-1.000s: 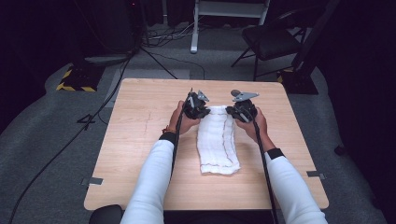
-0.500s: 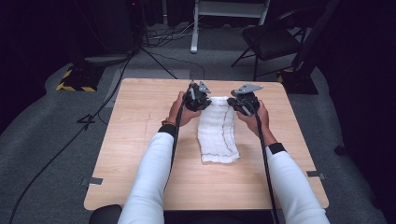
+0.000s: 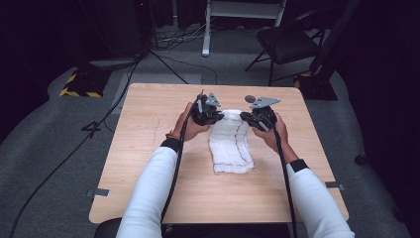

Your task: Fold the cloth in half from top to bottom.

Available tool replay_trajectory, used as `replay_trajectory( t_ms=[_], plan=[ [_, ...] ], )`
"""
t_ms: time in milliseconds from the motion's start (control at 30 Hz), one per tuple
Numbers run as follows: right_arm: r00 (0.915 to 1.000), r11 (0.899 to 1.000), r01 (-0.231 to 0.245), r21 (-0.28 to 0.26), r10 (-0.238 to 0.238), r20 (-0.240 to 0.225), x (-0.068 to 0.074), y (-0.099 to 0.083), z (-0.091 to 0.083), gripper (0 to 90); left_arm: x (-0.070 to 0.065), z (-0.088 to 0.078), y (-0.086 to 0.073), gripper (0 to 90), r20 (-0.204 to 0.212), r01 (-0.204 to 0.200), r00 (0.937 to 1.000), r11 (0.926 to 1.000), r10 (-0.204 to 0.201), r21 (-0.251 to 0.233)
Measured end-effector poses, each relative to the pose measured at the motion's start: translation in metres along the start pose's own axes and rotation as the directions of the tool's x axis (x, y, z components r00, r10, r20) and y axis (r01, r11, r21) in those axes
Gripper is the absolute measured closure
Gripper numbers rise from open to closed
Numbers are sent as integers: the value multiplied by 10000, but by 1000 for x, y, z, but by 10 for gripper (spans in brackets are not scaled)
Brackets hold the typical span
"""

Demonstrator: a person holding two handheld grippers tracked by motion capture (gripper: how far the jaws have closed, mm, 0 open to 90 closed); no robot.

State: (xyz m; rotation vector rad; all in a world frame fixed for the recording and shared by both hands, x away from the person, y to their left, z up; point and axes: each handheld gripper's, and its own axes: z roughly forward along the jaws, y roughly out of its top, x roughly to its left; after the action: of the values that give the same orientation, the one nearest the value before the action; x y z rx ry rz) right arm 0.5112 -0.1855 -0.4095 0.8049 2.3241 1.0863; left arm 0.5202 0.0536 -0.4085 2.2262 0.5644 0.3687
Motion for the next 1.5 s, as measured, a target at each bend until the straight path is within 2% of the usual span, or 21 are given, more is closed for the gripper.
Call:
replay_trajectory(
  t_ms=[67,400,567,633,800,1067,1267,1500],
  plan=[
    [9999,10000,13,-12,-13,-126,3,-3,-3,858,-3,-2,-4,818,215,-78,9997,9999,79,-67],
    [9963,10000,93,-33,-96,-852,14,-22,-16,857,-23,-3,-28,813,778,-271,9966,9994,288,-229],
    [9930,9994,346,34,-340,-1129,20,-31,-20,856,-32,-4,-36,810,1138,-357,9927,9990,387,-279],
    [9912,9995,312,43,-303,-1285,22,-36,-23,856,-36,-5,-39,806,1315,-339,9906,9990,376,-302],
    [9869,9991,392,154,-363,-1574,28,-49,-27,855,-46,-6,-48,790,1648,-543,9848,9985,551,-92],
    [9750,9964,769,360,-676,-2118,42,-63,-33,854,-61,-2,-64,791,2016,-861,9766,9953,757,435],
    [9640,9939,947,572,-772,-2543,52,-76,-37,852,-72,-3,-70,789,2195,-1060,9714,9927,911,574],
    [9590,9911,1049,817,-791,-2722,62,-88,-42,849,-92,-4,-77,770,2377,-1398,9642,9871,1178,776]
  ],
)
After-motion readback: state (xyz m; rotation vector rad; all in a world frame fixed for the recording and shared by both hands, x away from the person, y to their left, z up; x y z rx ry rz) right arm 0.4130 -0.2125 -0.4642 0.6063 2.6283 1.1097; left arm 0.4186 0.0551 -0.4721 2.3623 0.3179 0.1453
